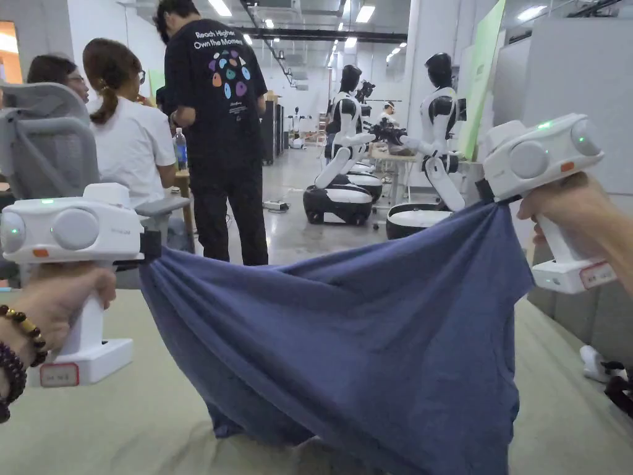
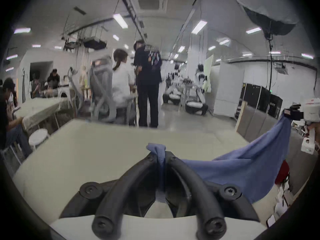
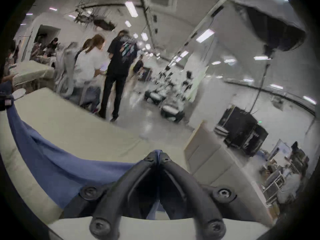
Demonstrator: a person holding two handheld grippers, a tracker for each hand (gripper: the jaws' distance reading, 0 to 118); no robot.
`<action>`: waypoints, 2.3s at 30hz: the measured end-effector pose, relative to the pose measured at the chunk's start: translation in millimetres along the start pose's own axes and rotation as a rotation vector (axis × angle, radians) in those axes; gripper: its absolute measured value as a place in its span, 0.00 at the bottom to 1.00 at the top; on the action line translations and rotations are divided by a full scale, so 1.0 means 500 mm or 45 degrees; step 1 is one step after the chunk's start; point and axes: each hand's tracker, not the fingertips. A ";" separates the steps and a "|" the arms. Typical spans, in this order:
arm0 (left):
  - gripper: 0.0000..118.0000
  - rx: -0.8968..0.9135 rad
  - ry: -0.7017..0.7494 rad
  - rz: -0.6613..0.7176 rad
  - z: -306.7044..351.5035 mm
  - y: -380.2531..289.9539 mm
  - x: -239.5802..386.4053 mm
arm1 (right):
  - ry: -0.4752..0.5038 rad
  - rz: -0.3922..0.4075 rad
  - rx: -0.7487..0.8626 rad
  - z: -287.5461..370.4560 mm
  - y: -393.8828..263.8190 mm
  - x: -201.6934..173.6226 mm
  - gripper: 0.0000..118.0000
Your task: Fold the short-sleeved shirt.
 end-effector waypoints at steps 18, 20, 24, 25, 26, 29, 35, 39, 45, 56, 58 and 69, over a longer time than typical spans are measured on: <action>0.05 0.342 0.105 -0.088 -0.032 0.344 0.094 | -0.173 -0.364 0.331 0.030 0.192 0.179 0.01; 0.05 0.358 0.101 -0.094 -0.040 0.340 0.093 | -0.177 -0.369 0.333 0.028 0.185 0.176 0.01; 0.05 0.344 0.108 -0.086 -0.077 0.295 0.084 | -0.150 -0.392 0.331 0.000 0.138 0.151 0.01; 0.05 0.325 0.111 -0.081 -0.087 0.277 0.081 | -0.141 -0.392 0.312 -0.011 0.122 0.141 0.01; 0.05 0.311 0.106 -0.074 -0.101 0.249 0.078 | -0.127 -0.381 0.267 -0.025 0.101 0.129 0.01; 0.05 0.226 0.091 -0.049 -0.141 0.156 0.063 | -0.085 -0.395 0.208 -0.057 0.025 0.089 0.01; 0.05 0.146 0.083 0.025 -0.139 -0.050 0.019 | 0.067 -0.498 0.089 -0.067 -0.132 0.048 0.01; 0.05 0.058 0.020 0.049 -0.063 -0.187 -0.024 | 0.107 -0.411 0.098 0.015 -0.241 0.025 0.01; 0.05 -0.081 -0.022 0.086 0.097 -0.388 -0.063 | 0.215 -0.319 -0.031 0.167 -0.423 -0.038 0.01; 0.05 -0.327 -0.042 0.048 0.323 -0.643 -0.138 | 0.498 -0.145 -0.529 0.346 -0.790 -0.166 0.01; 0.05 -0.388 -0.050 0.020 0.332 -0.670 -0.141 | 0.532 -0.073 -0.629 0.343 -0.835 -0.195 0.01; 0.44 -0.547 0.033 -0.030 0.309 -0.726 -0.124 | 0.570 -0.210 -0.711 0.328 -0.904 -0.188 0.51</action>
